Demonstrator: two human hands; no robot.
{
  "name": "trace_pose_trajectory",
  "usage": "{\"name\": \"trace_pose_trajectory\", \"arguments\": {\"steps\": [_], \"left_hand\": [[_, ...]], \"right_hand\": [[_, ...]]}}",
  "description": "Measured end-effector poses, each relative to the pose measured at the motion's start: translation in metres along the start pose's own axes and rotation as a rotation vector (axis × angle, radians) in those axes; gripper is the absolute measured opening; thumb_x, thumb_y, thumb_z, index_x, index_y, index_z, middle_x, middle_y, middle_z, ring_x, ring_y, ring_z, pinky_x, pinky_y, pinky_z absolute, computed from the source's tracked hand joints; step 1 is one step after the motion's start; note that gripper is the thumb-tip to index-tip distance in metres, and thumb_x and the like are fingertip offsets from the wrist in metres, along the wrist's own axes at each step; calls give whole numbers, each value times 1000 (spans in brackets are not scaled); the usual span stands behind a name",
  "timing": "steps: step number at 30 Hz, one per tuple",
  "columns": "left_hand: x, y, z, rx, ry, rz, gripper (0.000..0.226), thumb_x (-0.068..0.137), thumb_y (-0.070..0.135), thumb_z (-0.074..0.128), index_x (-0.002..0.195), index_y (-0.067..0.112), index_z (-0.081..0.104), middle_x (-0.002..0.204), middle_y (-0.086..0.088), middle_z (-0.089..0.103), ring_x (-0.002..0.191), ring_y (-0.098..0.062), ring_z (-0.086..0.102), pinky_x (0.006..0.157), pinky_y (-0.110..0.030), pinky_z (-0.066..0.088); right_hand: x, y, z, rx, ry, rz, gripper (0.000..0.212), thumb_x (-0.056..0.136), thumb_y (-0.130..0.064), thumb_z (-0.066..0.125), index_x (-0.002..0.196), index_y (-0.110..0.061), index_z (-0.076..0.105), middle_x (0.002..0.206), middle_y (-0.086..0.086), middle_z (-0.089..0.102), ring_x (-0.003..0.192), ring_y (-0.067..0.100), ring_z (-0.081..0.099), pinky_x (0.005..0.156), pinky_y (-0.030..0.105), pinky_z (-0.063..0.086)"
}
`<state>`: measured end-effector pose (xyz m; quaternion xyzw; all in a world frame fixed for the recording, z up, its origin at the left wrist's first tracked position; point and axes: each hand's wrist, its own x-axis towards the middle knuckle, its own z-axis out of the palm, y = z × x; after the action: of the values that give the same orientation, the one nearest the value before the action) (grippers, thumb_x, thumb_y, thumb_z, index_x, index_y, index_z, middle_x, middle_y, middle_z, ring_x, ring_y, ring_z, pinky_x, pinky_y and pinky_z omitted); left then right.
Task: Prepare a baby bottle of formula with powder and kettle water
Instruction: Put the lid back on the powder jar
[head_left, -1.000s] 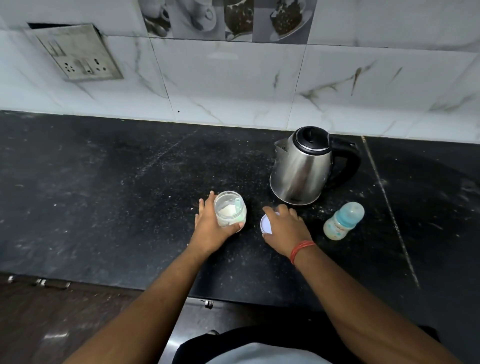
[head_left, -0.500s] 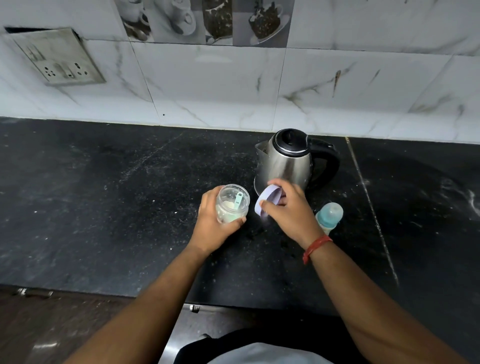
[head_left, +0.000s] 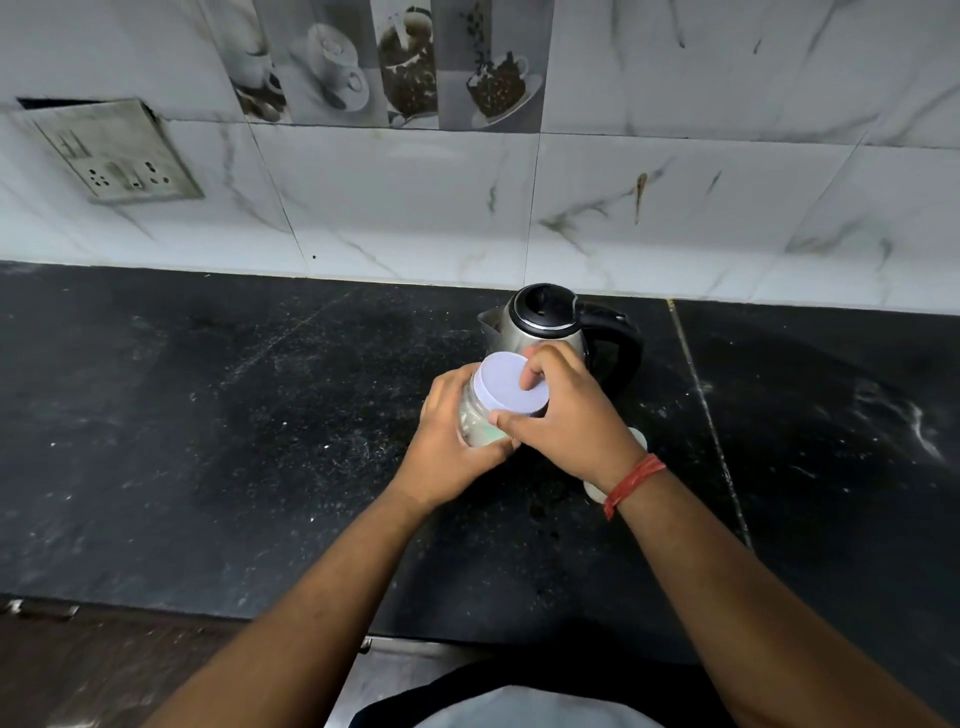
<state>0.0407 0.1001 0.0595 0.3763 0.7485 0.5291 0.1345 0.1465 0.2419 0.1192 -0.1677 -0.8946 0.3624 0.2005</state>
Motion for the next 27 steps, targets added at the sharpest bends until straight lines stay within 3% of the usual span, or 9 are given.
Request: {"name": "trace_pose_trajectory", "arguments": {"steps": [4, 10, 14, 19, 22, 25, 27], "left_hand": [[4, 9, -1, 15, -50, 15, 84, 67, 40, 81, 142, 41, 44, 139, 15, 44, 135, -7, 44, 115, -42, 41], [16, 18, -13, 57, -190, 3, 93, 64, 50, 84, 146, 34, 42, 136, 14, 46, 134, -11, 45, 115, -42, 41], [21, 24, -20, 76, -228, 20, 92, 64, 47, 84, 146, 34, 43, 136, 15, 46, 135, -13, 45, 115, -42, 42], [18, 25, -12, 128, -124, 32, 91, 63, 45, 83, 144, 34, 44, 139, 14, 45, 135, -17, 41, 115, -38, 39], [15, 24, -9, 141, -85, 28, 87, 63, 43, 81, 142, 34, 45, 138, 13, 45, 133, -16, 40, 110, -29, 36], [13, 20, -13, 143, -90, 12, 89, 63, 42, 82, 144, 33, 44, 139, 12, 44, 134, -17, 40, 113, -35, 38], [13, 18, -18, 130, -110, -10, 89, 63, 44, 83, 143, 38, 43, 139, 14, 43, 135, -17, 40, 116, -39, 39]], "right_hand": [[2, 1, -12, -58, -142, -30, 55, 78, -30, 85, 122, -21, 55, 129, -6, 47, 114, 9, 50, 97, 27, 45], [10, -3, -34, -182, -331, -138, 79, 85, -30, 78, 152, -41, 37, 136, -7, 37, 123, 9, 47, 102, 26, 44], [15, -7, -40, -276, -373, -146, 78, 85, -39, 75, 151, -46, 34, 133, -7, 35, 114, 18, 54, 94, 37, 52], [15, -14, -33, -405, -313, 23, 82, 84, -67, 62, 151, -29, 35, 144, 4, 41, 119, 31, 57, 95, 43, 50], [13, -17, -35, -487, -367, 107, 72, 89, -68, 55, 137, -15, 47, 133, 8, 56, 113, 30, 60, 87, 40, 49], [10, -19, -44, -584, -381, 112, 57, 90, -71, 50, 108, -17, 55, 110, 1, 62, 102, 26, 63, 78, 38, 49], [10, -16, -50, -622, -329, 59, 61, 87, -74, 49, 116, -21, 56, 124, -2, 58, 107, 24, 62, 84, 39, 51]]}}
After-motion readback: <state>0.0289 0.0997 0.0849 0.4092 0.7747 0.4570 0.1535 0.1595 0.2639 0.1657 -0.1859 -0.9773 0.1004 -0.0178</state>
